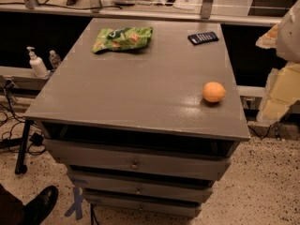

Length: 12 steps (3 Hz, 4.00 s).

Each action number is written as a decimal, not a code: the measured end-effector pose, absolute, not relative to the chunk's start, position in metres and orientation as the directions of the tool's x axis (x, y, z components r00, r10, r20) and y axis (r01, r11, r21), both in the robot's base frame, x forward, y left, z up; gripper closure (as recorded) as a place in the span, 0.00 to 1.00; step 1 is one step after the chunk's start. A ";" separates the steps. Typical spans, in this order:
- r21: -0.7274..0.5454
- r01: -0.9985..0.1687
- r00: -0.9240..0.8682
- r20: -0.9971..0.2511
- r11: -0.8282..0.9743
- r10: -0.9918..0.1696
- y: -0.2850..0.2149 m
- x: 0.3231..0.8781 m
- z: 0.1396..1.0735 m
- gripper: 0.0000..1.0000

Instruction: Pick orange

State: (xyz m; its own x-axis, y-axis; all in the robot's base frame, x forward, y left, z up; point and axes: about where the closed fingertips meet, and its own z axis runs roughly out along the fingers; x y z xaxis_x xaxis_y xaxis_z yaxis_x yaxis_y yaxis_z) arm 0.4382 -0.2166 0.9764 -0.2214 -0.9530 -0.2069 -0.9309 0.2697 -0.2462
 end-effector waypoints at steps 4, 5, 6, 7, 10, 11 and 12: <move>-0.259 -0.902 -0.217 -0.420 0.346 -0.881 -0.240 0.465 0.962 0.00; -0.247 -0.890 -0.213 -0.517 0.383 -0.829 -0.248 0.485 0.941 0.00; -0.216 -0.882 -0.222 -0.595 0.420 -0.773 -0.252 0.503 0.918 0.00; -0.172 -0.874 -0.246 -0.649 0.454 -0.720 -0.250 0.519 0.894 0.00; -0.102 -0.866 -0.256 -0.750 0.489 -0.610 -0.213 0.565 0.843 0.18; -0.092 -0.863 -0.266 -0.752 0.496 -0.602 -0.199 0.577 0.841 0.40; -0.077 -0.853 -0.292 -0.748 0.516 -0.596 -0.198 0.581 0.840 0.64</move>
Offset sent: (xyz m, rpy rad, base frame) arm 0.0030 -0.0029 0.0007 0.0306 -0.0036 0.0005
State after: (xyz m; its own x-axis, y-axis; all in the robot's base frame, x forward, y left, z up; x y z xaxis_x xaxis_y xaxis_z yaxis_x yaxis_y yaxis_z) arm 0.5811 -0.1981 0.8404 -0.2923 -0.5957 -0.7482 -0.8533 0.5157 -0.0773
